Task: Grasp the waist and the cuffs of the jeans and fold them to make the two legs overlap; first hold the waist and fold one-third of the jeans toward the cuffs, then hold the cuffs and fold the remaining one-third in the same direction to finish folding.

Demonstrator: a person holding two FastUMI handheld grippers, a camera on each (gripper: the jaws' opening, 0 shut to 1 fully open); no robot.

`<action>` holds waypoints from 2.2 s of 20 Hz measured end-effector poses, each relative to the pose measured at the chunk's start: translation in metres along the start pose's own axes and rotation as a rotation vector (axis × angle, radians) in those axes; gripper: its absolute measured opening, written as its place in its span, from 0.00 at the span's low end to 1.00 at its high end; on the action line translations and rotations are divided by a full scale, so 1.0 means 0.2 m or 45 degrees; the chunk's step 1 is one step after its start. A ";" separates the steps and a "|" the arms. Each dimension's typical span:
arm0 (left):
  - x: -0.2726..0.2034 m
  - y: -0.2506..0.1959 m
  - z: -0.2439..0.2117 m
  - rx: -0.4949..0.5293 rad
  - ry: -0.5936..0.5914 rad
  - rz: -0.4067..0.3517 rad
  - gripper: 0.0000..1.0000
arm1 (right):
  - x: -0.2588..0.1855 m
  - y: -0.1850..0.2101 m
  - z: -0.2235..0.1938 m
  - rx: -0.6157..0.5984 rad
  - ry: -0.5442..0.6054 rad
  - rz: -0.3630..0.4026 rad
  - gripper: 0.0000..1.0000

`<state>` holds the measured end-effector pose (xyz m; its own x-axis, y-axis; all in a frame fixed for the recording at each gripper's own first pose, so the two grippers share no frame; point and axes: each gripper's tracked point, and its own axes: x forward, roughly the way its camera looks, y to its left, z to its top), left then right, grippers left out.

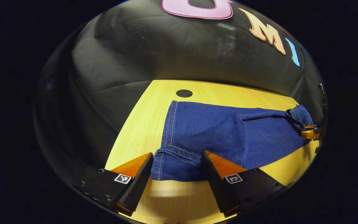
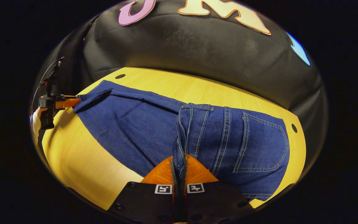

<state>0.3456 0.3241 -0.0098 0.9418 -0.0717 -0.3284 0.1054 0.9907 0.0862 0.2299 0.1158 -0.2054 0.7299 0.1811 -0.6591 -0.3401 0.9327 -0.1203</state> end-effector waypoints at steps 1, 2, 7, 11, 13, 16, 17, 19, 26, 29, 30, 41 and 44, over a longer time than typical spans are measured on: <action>-0.01 0.00 0.00 -0.023 -0.005 -0.003 0.93 | 0.00 0.00 0.00 0.001 0.000 -0.002 0.03; 0.00 0.00 0.00 -0.037 -0.017 -0.005 0.93 | 0.00 0.00 0.00 0.005 0.001 -0.004 0.03; 0.00 -0.03 0.01 -0.022 -0.001 -0.035 0.82 | -0.02 0.04 0.03 0.101 0.005 0.034 0.23; 0.01 -0.12 0.01 -0.078 -0.010 -0.119 0.51 | -0.07 0.15 0.05 0.125 -0.004 0.097 0.78; 0.02 -0.14 0.03 -0.110 -0.019 -0.121 0.21 | -0.14 0.15 0.06 0.103 -0.035 0.071 0.98; 0.02 -0.14 0.03 -0.132 -0.023 -0.080 0.06 | -0.25 0.15 0.07 0.149 -0.069 0.060 0.98; 0.02 -0.14 0.03 -0.137 -0.023 -0.059 0.01 | -0.29 0.12 0.07 0.154 -0.075 0.039 0.98; 0.00 -0.15 0.06 -0.157 -0.043 -0.049 0.00 | -0.36 0.07 0.05 0.173 -0.087 0.005 0.98; -0.20 -0.59 0.35 -0.356 -0.169 -0.245 0.00 | -0.56 -0.18 -0.03 0.246 -0.103 -0.064 0.98; -0.23 -0.91 0.44 -0.364 -0.167 -0.336 0.00 | -0.65 -0.31 -0.07 0.287 -0.127 -0.063 0.98; -0.22 -1.00 0.47 -0.352 -0.170 -0.346 0.00 | -0.68 -0.37 -0.08 0.294 -0.133 -0.060 0.99; -0.22 -2.20 0.72 -0.296 -0.194 -0.514 0.00 | -0.90 -1.04 -0.29 0.417 -0.165 -0.005 0.98; -0.21 -2.51 0.72 -0.251 -0.182 -0.597 0.00 | -0.91 -1.16 -0.33 0.468 -0.177 -0.006 0.98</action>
<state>0.3000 -0.1863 0.0962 0.8435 -0.5140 -0.1563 0.4771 0.8504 -0.2219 0.1365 -0.1539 -0.1061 0.8130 0.1933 -0.5492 -0.1199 0.9786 0.1671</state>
